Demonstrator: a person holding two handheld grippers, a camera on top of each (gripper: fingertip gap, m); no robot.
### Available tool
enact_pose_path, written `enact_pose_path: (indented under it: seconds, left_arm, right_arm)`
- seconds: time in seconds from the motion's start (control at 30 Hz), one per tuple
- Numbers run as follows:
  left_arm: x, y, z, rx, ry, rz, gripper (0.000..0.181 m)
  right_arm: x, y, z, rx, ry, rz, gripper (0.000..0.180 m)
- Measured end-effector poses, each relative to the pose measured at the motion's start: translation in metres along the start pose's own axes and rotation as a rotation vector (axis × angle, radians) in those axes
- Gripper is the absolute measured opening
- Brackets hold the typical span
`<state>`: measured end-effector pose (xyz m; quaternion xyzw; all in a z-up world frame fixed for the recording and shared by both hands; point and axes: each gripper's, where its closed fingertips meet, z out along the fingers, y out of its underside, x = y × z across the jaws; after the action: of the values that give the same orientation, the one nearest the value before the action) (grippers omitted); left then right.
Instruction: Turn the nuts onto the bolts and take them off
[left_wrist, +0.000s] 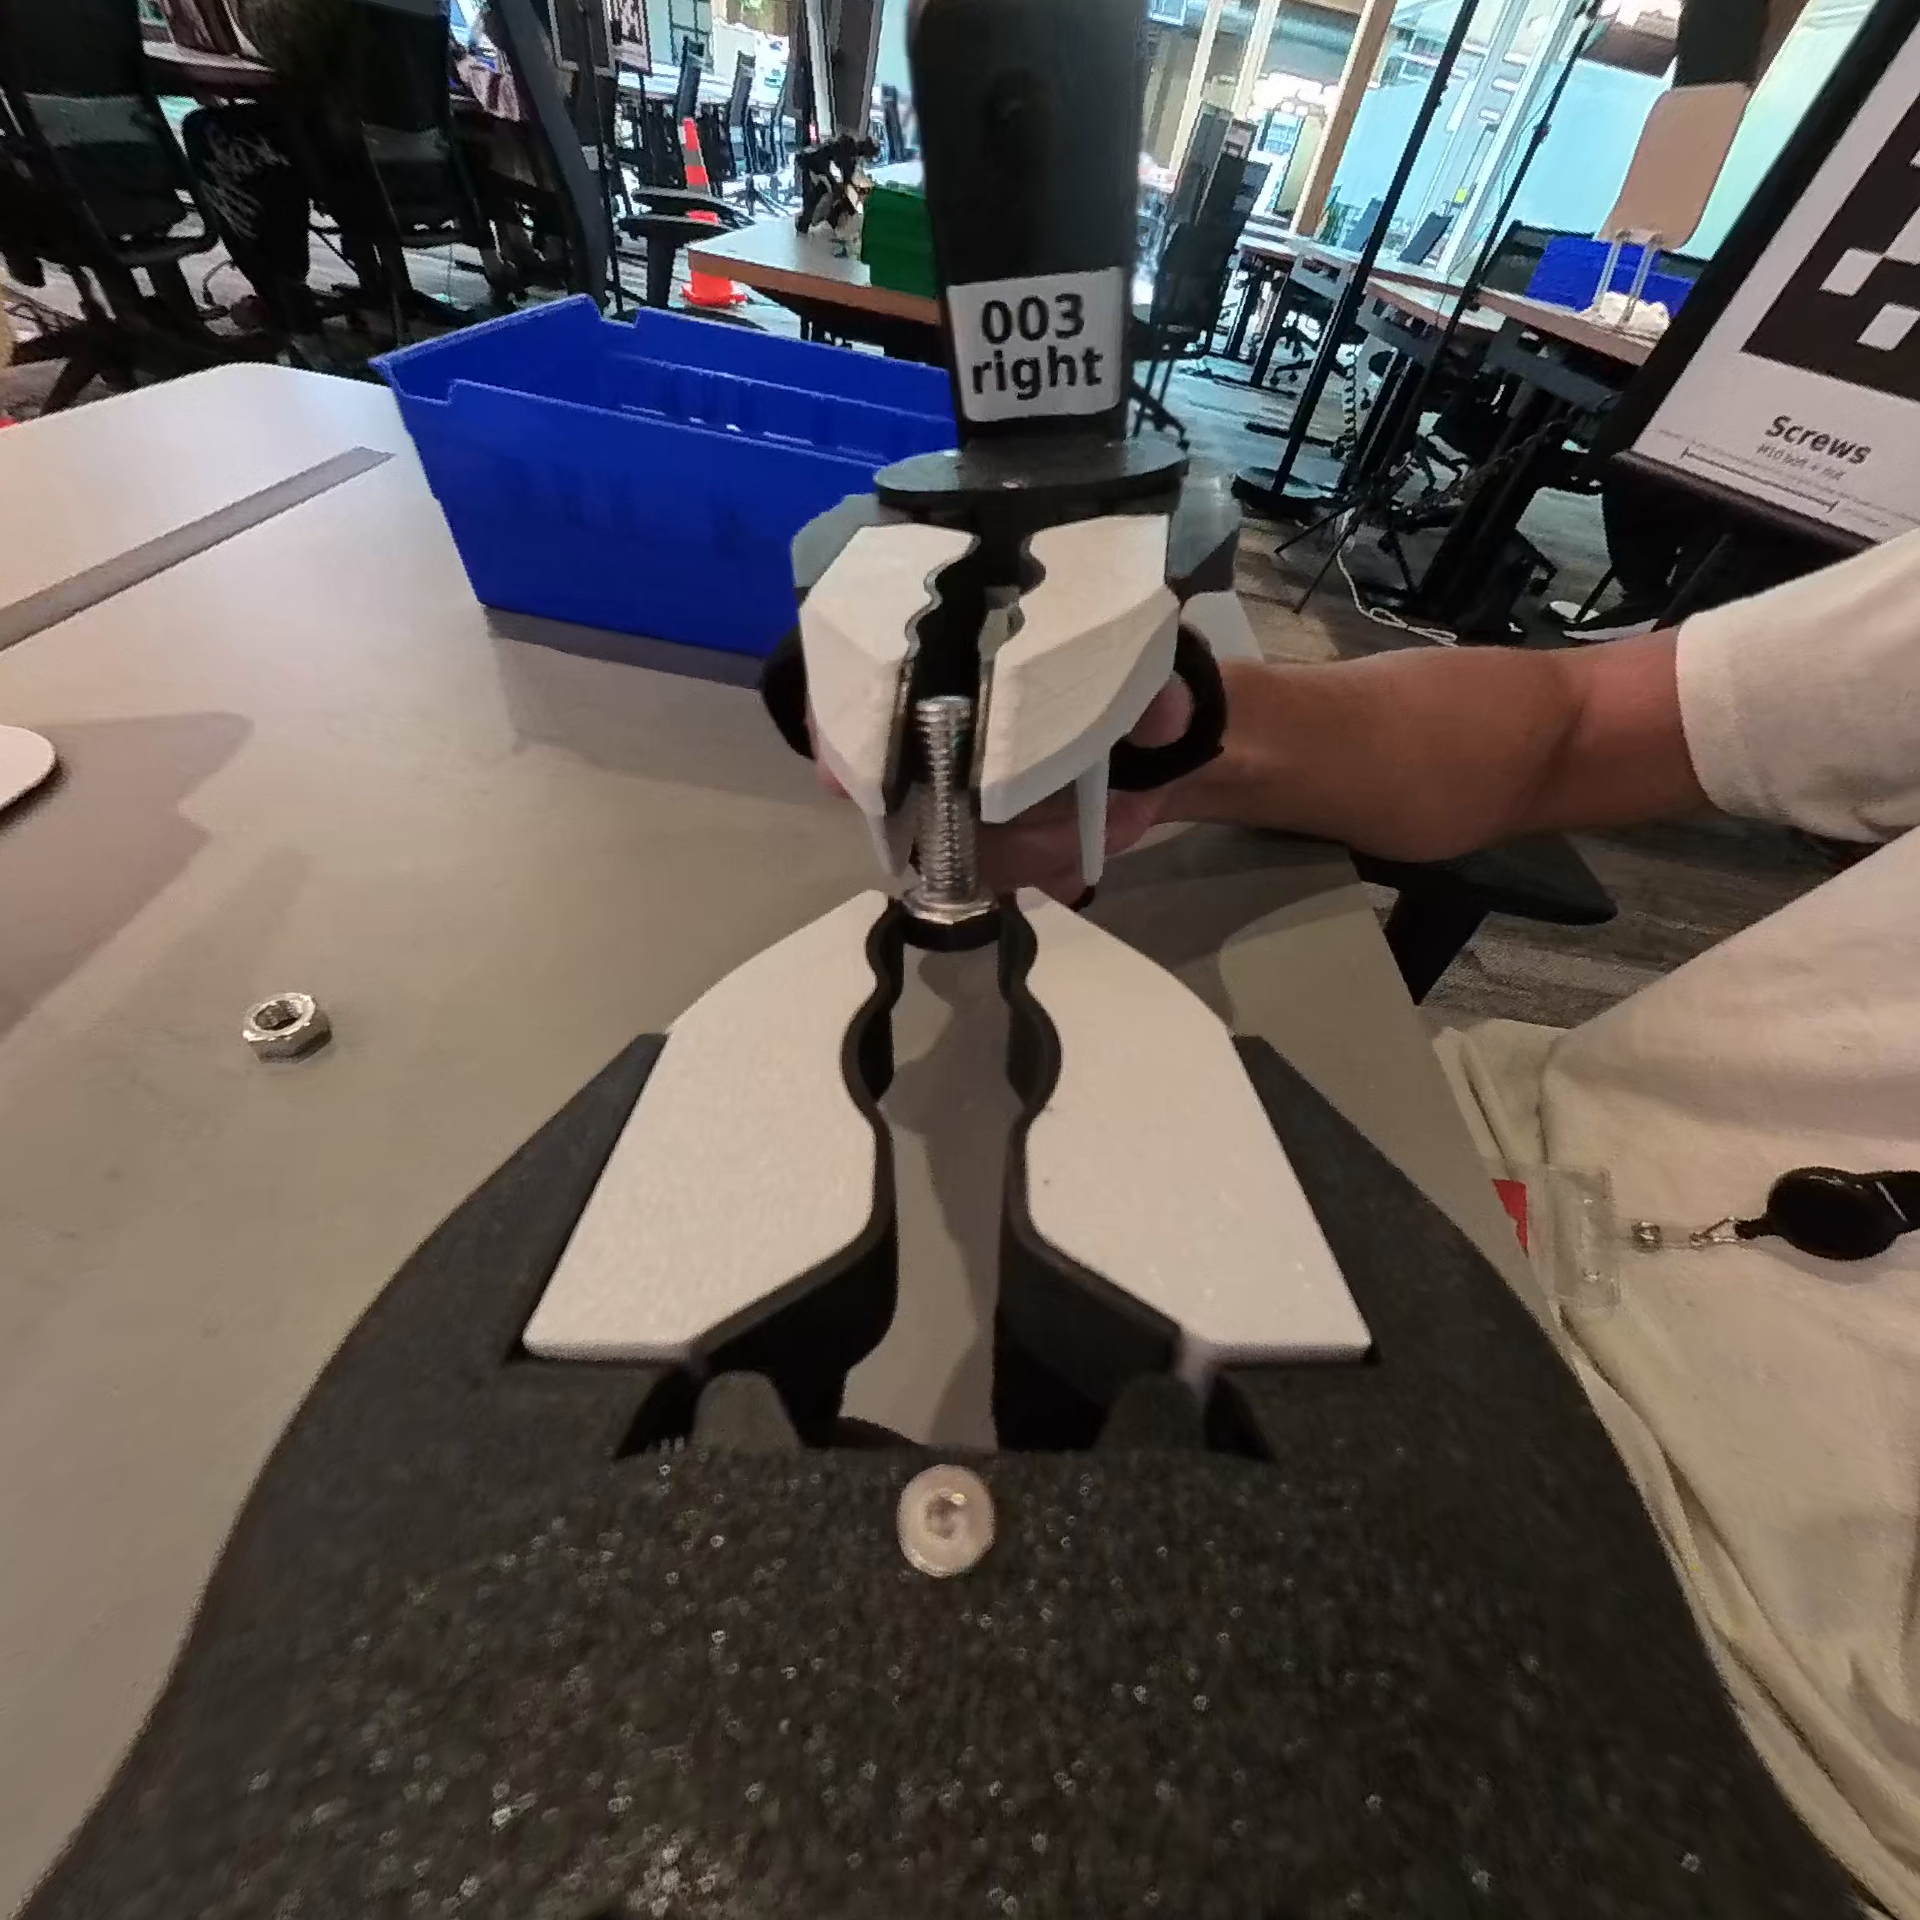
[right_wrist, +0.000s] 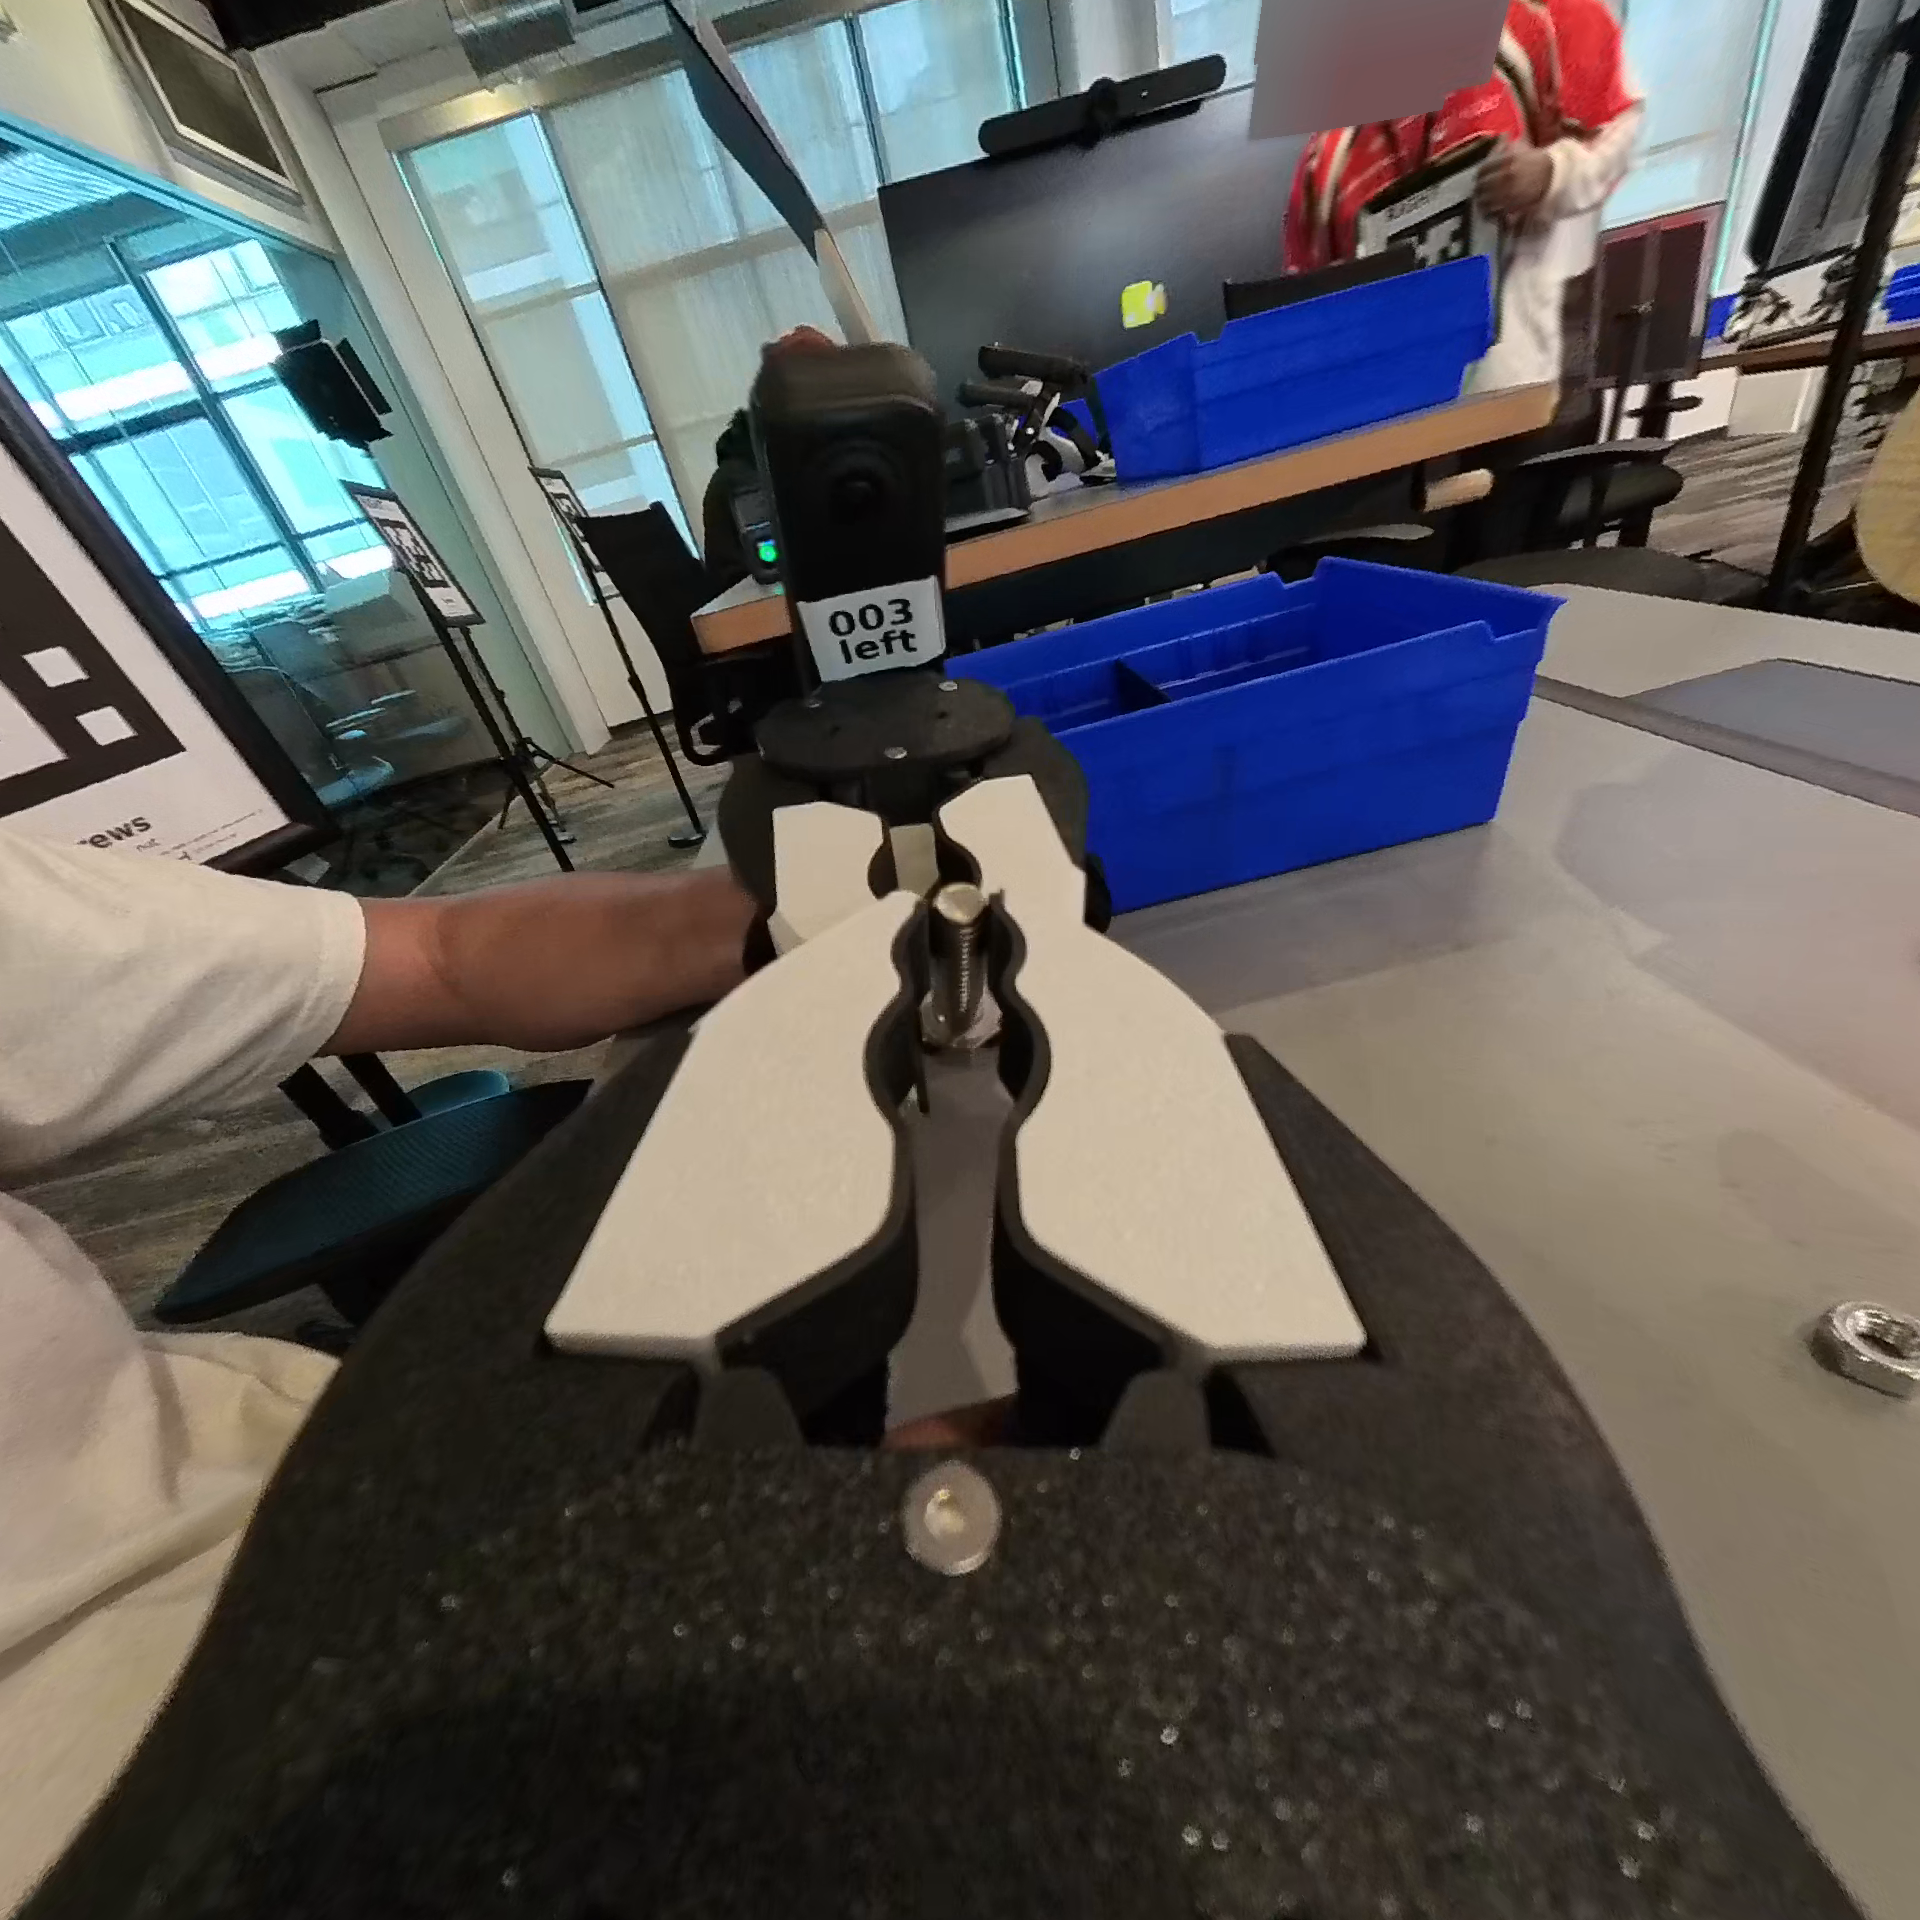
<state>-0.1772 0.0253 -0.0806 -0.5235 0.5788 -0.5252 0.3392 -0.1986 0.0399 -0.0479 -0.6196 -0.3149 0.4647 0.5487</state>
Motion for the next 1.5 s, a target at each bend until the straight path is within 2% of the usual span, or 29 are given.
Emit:
enact_pose_path:
  seconds: [0.03, 0.13, 0.23, 0.3, 0.37, 0.47, 0.6, 0.7, 0.8, 0.87, 0.93, 1.0, 1.13, 1.5]
  left_arm:
    - [-0.002, -0.001, -0.001, 0.006, -0.007, -0.006, 0.017]
    - [-0.022, -0.004, -0.01, 0.039, -0.1, -0.056, 0.017]
    - [-0.061, 0.001, -0.026, 0.053, -0.312, -0.128, 0.017]
    - [-0.087, 0.007, -0.039, 0.05, -0.478, -0.169, 0.017]
    - [-0.099, 0.012, -0.045, 0.041, -0.558, -0.199, 0.017]
    - [-0.106, 0.018, -0.049, 0.016, -0.622, -0.202, 0.017]
    - [-0.105, 0.025, -0.046, -0.008, -0.611, -0.213, 0.017]
    - [-0.103, 0.029, -0.042, -0.017, -0.576, -0.233, 0.017]
    - [-0.101, 0.031, -0.04, -0.013, -0.526, -0.28, 0.017]
    - [-0.101, 0.034, -0.04, -0.016, -0.51, -0.302, 0.017]
    - [-0.102, 0.034, -0.04, -0.015, -0.506, -0.308, 0.017]
    - [-0.103, 0.035, -0.041, -0.018, -0.501, -0.31, 0.017]
    - [-0.105, 0.036, -0.043, -0.013, -0.485, -0.337, 0.017]
    - [-0.096, 0.044, -0.03, -0.057, -0.387, -0.34, 0.017]
  right_arm:
    - [0.001, -0.001, -0.001, 0.002, 0.016, -0.013, 0.011]
    - [0.013, -0.011, -0.016, -0.002, 0.107, -0.059, 0.028]
    - [0.037, -0.015, -0.039, -0.091, 0.276, -0.099, 0.035]
    - [0.055, -0.009, -0.051, -0.234, 0.38, -0.112, 0.04]
    - [0.069, -0.002, -0.058, -0.396, 0.439, -0.161, 0.043]
    - [0.097, 0.006, -0.062, -0.673, 0.511, -0.361, 0.043]
    - [0.129, 0.03, -0.049, -0.993, 0.402, -0.457, 0.041]
    - [0.147, 0.055, -0.041, -1.161, 0.234, -0.488, 0.04]
    - [0.165, 0.065, -0.038, -1.276, 0.1, -0.635, 0.038]
    - [0.175, 0.064, -0.036, -1.32, 0.017, -0.806, 0.029]
    - [0.184, 0.068, -0.036, -1.394, -0.044, -0.888, 0.035]
    - [0.187, 0.072, -0.034, -1.42, -0.124, -0.984, 0.035]
    - [0.186, 0.086, -0.03, -1.435, -0.253, -1.018, 0.03]
    - [0.202, 0.097, -0.029, -1.436, -0.349, -0.925, 0.028]
